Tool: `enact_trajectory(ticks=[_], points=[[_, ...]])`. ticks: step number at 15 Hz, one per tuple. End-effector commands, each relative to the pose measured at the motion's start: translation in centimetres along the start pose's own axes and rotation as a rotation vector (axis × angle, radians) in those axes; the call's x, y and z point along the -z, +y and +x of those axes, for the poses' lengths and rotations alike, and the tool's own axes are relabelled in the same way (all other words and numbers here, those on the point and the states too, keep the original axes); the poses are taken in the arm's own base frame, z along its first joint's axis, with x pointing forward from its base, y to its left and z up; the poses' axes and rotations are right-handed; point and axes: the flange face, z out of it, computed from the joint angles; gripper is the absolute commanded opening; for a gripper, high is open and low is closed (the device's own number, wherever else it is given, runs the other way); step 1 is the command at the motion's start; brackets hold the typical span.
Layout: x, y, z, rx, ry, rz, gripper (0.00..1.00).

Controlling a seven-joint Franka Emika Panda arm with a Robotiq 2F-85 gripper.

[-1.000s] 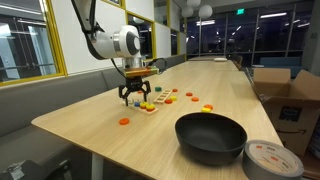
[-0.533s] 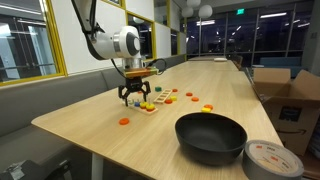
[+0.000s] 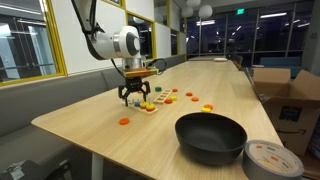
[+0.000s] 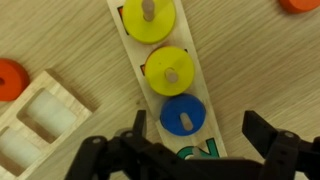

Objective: Put the round blue block on the table

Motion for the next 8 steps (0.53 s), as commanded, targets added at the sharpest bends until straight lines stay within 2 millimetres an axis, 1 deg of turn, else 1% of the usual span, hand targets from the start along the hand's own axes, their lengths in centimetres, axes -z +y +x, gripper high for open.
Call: enact_trajectory(ticks=[1,2,6,7,8], points=[[0.46,0.41,0.33,0.000,0.018,0.010,0.70],[0.47,0.41,0.33,-0.001,0.018,0.010,0.60],[0.85,0.66,0.51,-0.003,0.027,0.002,0.31],[0.93,0.74,0.55,-0.004,0.028,0.000,0.22],[0.95,0.76,0.54,-0.005,0.029,0.001,0.20]])
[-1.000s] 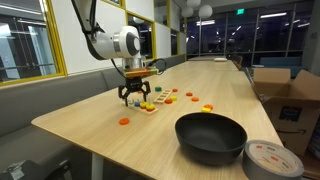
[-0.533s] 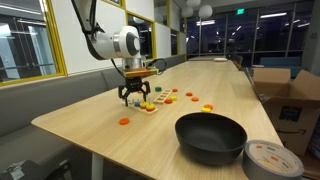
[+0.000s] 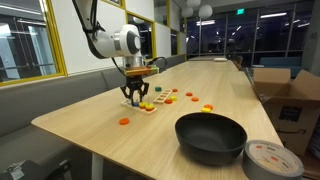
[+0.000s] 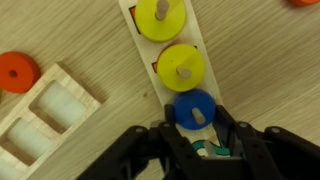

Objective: Put the round blue block on the table

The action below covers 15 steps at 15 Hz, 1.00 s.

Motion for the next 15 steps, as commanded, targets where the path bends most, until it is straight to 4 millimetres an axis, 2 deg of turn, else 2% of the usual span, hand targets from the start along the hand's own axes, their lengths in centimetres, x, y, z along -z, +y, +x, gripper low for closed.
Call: enact_trajectory(ticks=[1,6,7,12,15], points=[[0.4,0.2,0.2,-0.004,0.014,0.008,0.24],[1.4,-0.2,-0.7,-0.090,-0.026,-0.013,0.25],[1.1,-1.0,-1.0,-0.116,-0.030,-0.013,0.25],[2.2,-1.7,-2.0,-0.193,-0.045,-0.008,0.25],[3.5,-1.5,-2.5,-0.223,-0.057,-0.003,0.26]])
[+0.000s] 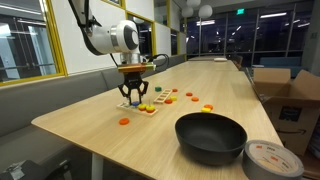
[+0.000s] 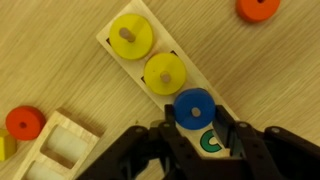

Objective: Put the round blue block on the table

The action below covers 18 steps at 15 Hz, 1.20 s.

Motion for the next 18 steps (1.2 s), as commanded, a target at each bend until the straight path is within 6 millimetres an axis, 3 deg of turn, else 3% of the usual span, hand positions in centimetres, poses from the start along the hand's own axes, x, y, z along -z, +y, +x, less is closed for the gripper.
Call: enact_trajectory(ticks=[1,7,13,18], points=[[2.6,-0.2,-1.0,-0.041,-0.016,-0.006,0.26],[6.6,-0.3,-1.0,-0.062,-0.026,-0.024,0.26],[12.2,-2.2,3.0,-0.011,-0.050,-0.058,0.26],[14.6,-3.3,7.4,0.031,-0.008,-0.062,0.26]])
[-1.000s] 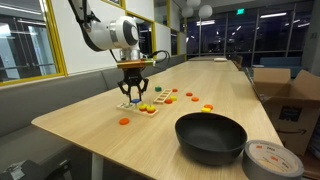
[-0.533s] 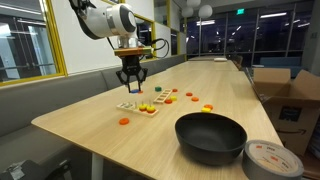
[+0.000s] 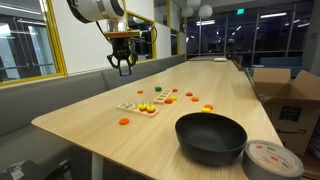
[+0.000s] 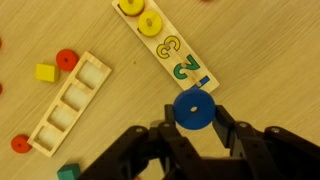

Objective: Put the round blue block on the table

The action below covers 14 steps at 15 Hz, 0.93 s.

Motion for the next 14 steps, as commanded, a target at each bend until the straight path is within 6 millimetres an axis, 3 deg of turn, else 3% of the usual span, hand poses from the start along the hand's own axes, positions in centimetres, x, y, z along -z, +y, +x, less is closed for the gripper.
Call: enact_trajectory(ticks=[1,7,14], points=[[1.4,0.1,3.5,0.019,0.021,-0.001,0.26],[0.2,-0.2,7.9,0.053,0.072,0.018,0.26],[-2.6,0.4,10.7,0.070,0.066,0.035,0.26]])
